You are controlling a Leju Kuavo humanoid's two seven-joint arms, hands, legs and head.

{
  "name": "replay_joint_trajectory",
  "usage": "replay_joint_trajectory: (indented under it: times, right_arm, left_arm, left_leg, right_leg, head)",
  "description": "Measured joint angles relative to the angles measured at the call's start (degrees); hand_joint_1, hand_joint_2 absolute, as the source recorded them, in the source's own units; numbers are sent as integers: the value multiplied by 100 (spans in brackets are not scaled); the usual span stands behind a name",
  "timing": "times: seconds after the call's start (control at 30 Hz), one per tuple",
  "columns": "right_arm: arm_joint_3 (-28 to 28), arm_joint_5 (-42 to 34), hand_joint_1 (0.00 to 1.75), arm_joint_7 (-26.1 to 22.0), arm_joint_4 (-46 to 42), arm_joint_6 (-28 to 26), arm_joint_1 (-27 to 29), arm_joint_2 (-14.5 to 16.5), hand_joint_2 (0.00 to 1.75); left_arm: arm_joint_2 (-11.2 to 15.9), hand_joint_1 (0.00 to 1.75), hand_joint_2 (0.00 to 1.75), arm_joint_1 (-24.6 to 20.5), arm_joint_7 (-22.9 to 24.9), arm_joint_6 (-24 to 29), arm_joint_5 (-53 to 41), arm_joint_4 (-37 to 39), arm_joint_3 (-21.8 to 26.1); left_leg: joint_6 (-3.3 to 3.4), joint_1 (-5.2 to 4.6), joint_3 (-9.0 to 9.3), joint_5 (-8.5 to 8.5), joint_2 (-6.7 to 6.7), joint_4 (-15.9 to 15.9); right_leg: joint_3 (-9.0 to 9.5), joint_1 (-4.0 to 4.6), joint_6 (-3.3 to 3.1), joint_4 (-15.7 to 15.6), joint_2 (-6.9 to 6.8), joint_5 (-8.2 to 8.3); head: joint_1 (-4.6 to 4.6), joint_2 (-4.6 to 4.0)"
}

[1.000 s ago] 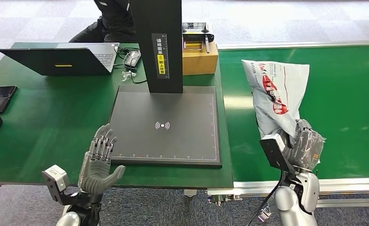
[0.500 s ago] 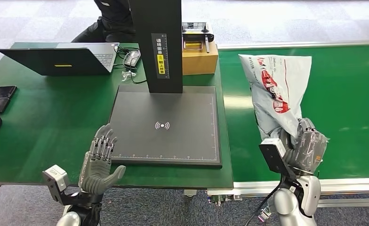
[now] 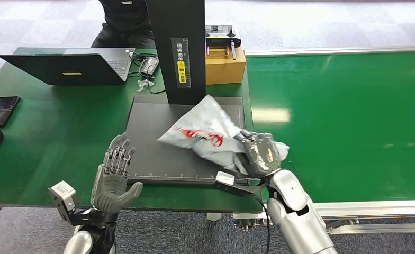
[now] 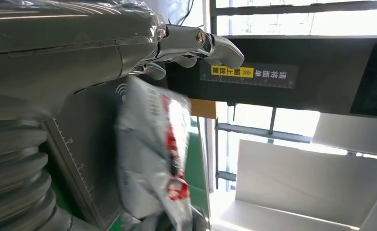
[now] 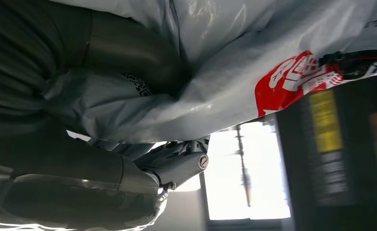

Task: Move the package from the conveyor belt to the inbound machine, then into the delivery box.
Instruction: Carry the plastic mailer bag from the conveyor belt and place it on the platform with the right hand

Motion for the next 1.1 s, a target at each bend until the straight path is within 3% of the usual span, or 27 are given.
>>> replay_joint_trajectory:
  times: [0.27, 0.47, 0.57, 0.7, 0.73, 0.77, 0.83, 0.87, 0.9, 1.0, 1.1]
  right_arm:
    - [1632, -401, 175, -379, 896, 439, -946, -96, 175]
    - [2422, -635, 175, -628, 1392, 481, -1507, -91, 175]
    - [2725, -572, 175, -413, 1591, 428, -1726, -81, 175]
    - [2963, -340, 175, 305, 1988, 278, -1994, -11, 175]
    - [2983, -299, 164, 458, 2130, 214, -2050, 14, 175]
    - [2994, -268, 139, 581, 2272, 136, -2101, 37, 175]
    - [3001, -217, 57, 779, 2536, -39, -2192, 75, 175]
    - [2997, -193, 24, 885, 2654, -130, -2228, 87, 175]
    - [2986, -173, 5, 1006, 2758, -219, -2252, 97, 175]
    - [2877, -156, 0, 1305, 2993, -493, -2268, 109, 175]
    - [2694, -326, 0, 1270, 3115, -796, -2229, 111, 175]
  left_arm:
    - [39, 0, 175, -94, -83, -60, 13, 150, -57]
    - [98, 0, 175, -133, -89, -80, 52, 178, -57]
    - [132, 0, 175, -154, -89, -81, 58, 184, -60]
    - [151, 0, 175, -153, -90, -81, 61, 184, -63]
    - [153, 0, 175, -152, -90, -81, 62, 184, -64]
    - [154, 0, 175, -151, -89, -80, 62, 184, -65]
    - [156, 0, 175, -148, -86, -76, 63, 184, -67]
    - [157, 0, 175, -147, -82, -74, 63, 184, -67]
    - [157, 0, 175, -145, -78, -73, 63, 184, -68]
    - [158, 0, 175, -142, -70, -73, 63, 185, -71]
    - [158, 0, 175, -148, -67, -73, 63, 203, -77]
  left_leg:
    - [-1, 0, -8, -3, 4, 0]
    - [-1, 0, -7, -2, 3, 0]
    - [-1, 0, -6, -2, 4, 0]
    - [-1, 0, -6, -2, 2, 1]
    - [-1, 0, -6, -2, 2, 1]
    - [0, 0, -5, -2, 2, 1]
    - [0, 0, -5, -2, 2, 1]
    - [0, 0, -5, -2, 2, 1]
    - [0, 0, -5, -2, 2, 2]
    - [0, -1, -5, -2, 1, 3]
    - [0, -1, -5, -2, 1, 4]
  right_leg:
    - [-9, 0, -1, 2, 7, -2]
    - [-7, -1, 0, 2, 5, -1]
    - [-7, -1, 0, 2, 6, -1]
    - [-7, 0, 0, 2, 4, -1]
    - [-6, 0, 0, 2, 4, -1]
    - [-6, -1, 0, 2, 3, -1]
    - [-5, -1, 0, 2, 3, -1]
    - [-5, -1, 0, 2, 3, -1]
    - [-5, -1, 0, 2, 3, -1]
    - [-5, -2, 0, 2, 3, -1]
    - [-5, -2, 0, 1, 3, -1]
  head:
    - [1, 0]
    - [1, 0]
    - [1, 0]
    - [0, 0]
    - [1, 0]
    - [1, 0]
    - [1, 0]
    - [1, 0]
    - [1, 0]
    - [1, 0]
    - [0, 0]
